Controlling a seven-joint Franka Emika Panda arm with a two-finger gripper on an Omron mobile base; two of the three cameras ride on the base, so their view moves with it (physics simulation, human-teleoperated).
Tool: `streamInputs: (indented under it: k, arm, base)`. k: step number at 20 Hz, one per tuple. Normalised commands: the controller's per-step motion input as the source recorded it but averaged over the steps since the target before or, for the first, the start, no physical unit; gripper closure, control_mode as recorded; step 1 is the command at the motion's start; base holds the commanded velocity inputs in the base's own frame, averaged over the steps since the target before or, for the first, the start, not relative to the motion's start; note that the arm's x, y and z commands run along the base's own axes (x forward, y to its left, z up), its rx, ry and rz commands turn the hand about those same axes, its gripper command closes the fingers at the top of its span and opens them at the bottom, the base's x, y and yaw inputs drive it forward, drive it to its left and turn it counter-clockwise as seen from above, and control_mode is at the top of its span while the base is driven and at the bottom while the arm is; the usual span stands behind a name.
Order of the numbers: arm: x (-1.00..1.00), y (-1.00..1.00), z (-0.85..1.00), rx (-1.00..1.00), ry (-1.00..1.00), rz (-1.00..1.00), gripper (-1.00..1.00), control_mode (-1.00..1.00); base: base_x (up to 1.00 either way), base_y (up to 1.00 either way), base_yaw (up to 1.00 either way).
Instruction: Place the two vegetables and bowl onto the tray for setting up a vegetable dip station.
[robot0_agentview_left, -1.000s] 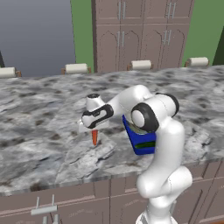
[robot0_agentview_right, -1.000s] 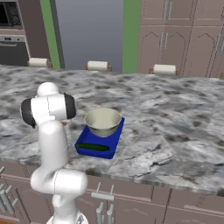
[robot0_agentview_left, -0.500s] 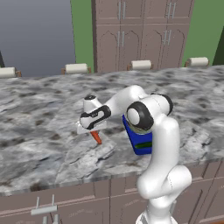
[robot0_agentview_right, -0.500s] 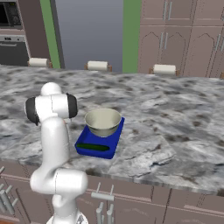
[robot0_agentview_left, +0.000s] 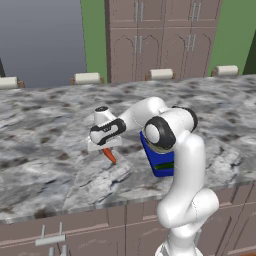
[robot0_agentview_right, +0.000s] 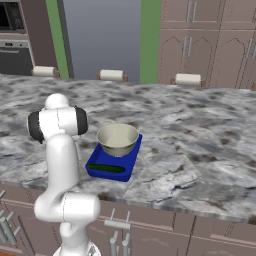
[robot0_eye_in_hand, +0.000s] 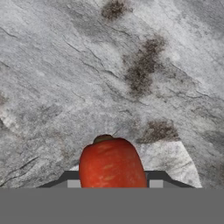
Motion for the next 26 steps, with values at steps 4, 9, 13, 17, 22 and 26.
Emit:
streamInputs:
  k: [4,9,13,17,22,26]
  arm:
    - [-0.30,0.00,0.17,0.01,0.00,-0.12,1.00,-1.00]
    - [-0.35,-0.03,0.17,0.03,0.00,-0.19,1.00,-1.00]
    - [-0.39,-0.04,0.16,0.04,0.00,-0.15,1.00,-1.00]
    - [-0.39,-0.08,0.18,0.01,0.00,-0.13,1.00,-1.00]
    - [-0.38,-0.07,0.21,0.00,0.00,-0.13,1.00,-1.00]
    - [-0.41,-0.07,0.22,0.00,0.00,-0.20,1.00,-1.00]
  base:
    - [0.00,0.00,0.00]
    - [0.00,0.00,0.00]
    - [0.00,0.00,0.00]
    - [0.00,0.00,0.00]
    - [0.00,0.00,0.00]
    - [0.00,0.00,0.00]
